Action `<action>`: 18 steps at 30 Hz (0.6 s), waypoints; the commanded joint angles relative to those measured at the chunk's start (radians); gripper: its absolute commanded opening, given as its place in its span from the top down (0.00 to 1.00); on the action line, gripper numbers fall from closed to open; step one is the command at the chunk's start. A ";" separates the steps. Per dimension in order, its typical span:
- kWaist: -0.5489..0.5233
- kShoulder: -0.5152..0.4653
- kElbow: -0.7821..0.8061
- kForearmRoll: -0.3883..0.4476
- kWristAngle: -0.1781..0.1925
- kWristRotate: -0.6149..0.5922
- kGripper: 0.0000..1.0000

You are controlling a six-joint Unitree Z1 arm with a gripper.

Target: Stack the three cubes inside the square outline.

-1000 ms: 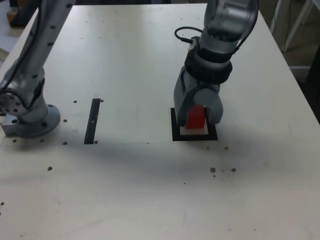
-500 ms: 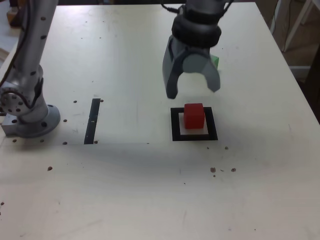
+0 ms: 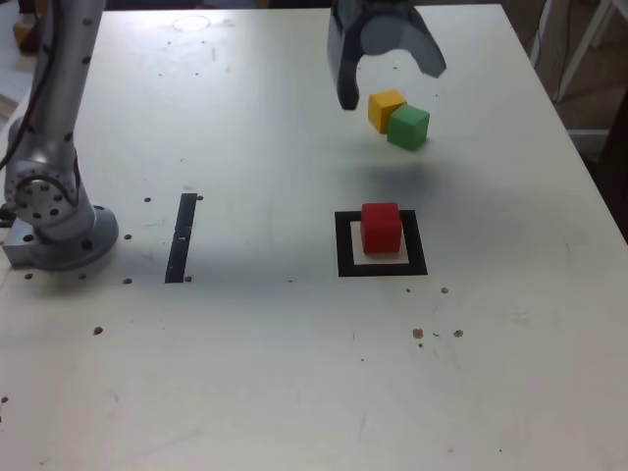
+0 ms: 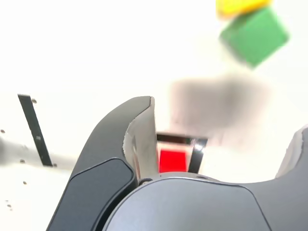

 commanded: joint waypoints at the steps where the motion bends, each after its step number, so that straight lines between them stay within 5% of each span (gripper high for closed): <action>1: 0.032 0.022 -0.024 0.003 0.001 0.013 0.01; 18: 0.196 0.330 -0.381 0.149 0.020 0.041 0.01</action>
